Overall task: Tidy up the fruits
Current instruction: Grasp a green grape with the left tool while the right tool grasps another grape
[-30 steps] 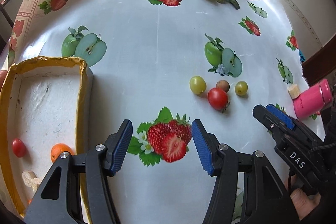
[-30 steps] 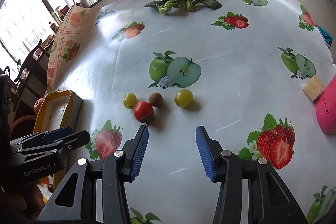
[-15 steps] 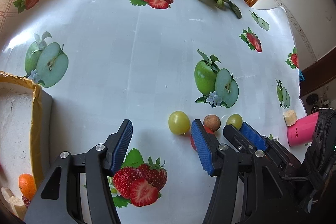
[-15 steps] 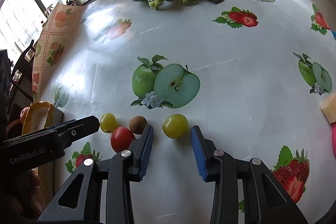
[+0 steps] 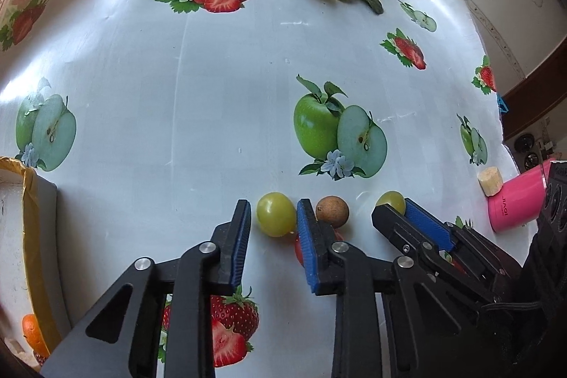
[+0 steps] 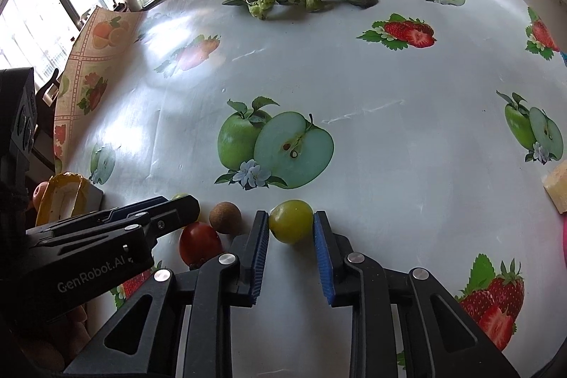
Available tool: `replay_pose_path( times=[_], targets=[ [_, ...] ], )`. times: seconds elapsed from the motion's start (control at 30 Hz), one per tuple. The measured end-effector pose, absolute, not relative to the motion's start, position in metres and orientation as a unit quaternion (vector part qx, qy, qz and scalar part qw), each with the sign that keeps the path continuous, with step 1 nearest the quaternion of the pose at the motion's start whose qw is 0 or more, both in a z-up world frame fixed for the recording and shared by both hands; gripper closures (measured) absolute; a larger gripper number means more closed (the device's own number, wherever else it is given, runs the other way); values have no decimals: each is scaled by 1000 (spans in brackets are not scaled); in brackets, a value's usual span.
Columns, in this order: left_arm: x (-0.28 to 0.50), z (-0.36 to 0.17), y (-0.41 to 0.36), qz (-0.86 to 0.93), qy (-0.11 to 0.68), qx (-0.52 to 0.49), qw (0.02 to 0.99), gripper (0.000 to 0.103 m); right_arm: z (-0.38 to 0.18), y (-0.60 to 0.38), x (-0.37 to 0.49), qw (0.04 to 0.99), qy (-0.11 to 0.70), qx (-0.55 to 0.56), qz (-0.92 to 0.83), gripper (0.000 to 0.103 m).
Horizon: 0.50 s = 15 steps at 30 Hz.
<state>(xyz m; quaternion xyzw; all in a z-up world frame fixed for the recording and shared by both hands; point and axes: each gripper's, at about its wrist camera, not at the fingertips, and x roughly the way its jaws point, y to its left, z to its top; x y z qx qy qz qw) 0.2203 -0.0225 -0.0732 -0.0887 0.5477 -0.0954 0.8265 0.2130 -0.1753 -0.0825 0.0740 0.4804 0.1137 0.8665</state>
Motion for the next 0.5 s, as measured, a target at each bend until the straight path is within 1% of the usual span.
replay_pose_path(
  times=[0.07,0.27,0.5],
  targets=[
    [217,-71,-20,-94,548,-86,827,83,-79,-178,209,867,478,80,113,77],
    [200,-71,9,-82,552,-126,820,83,-63,-183,187,870,470,96,115,77],
    [170,-56,27,-78,544,-141,823,83,-49,-177,156,869,466,109,122,77]
  ],
)
